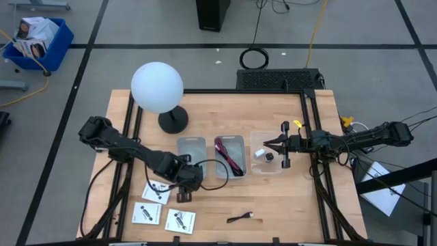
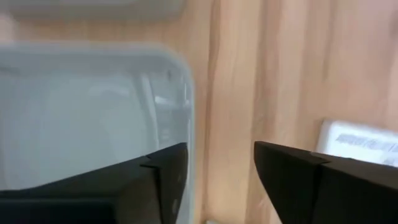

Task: Pick and place items into bin
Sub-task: Put the black charger cable into the right gray bin

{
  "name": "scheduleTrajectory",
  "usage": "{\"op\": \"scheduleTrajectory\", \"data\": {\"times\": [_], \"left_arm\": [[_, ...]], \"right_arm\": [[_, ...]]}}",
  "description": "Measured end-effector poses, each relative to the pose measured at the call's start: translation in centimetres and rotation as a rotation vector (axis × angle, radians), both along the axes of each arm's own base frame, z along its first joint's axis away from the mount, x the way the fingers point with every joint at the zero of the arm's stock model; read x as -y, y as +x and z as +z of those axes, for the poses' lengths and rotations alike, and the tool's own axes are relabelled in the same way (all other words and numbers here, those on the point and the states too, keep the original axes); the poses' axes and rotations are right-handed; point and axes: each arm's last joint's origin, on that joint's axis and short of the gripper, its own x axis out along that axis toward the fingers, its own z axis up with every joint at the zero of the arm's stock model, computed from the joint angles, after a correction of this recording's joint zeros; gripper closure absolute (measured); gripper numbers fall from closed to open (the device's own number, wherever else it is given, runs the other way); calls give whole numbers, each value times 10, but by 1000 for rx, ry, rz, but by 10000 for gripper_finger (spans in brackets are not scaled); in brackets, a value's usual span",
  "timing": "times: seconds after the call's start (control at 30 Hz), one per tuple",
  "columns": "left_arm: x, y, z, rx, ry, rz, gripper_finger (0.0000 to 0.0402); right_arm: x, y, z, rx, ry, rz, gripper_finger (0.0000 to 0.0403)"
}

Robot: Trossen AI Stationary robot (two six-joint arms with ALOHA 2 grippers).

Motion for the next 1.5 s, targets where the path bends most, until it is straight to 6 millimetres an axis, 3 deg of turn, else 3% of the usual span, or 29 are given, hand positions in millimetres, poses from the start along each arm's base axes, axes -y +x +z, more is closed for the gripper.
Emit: {"op": "scheduleTrajectory", "data": {"times": [0.17, 0.37, 0.5, 0.6, 0.77, 0.9, 1.03, 1.23, 1.37, 1.5], "left_arm": [[12, 14, 24, 158, -10, 38, 197], [46, 33, 39, 450, -103, -111, 250], [61, 51, 25, 490, -174, -150, 297], [74, 64, 5, 428, -176, -215, 321], [95, 91, -15, 403, -147, -267, 346], [97, 112, -24, 393, -102, -293, 351], [93, 127, -30, 401, -97, -268, 318], [82, 141, -53, 374, -122, -192, 219], [88, 144, -70, 352, -155, -197, 166], [99, 143, -81, 351, -191, -235, 140]], "right_arm": [[0, 0, 0, 0, -5, 0, 383], [0, 0, 0, -1, -7, -1, 383], [0, 0, 0, -1, -4, 0, 383], [0, 1, 0, 1, -4, 0, 383], [0, 1, 0, -1, 2, 0, 383], [0, 2, 0, 1, 6, 0, 383], [0, 2, -1, 0, 7, 0, 383], [0, 2, -1, 0, 7, 0, 383], [0, 2, -1, -1, 2, 0, 383], [0, 2, -1, -2, -1, 0, 383]]}}
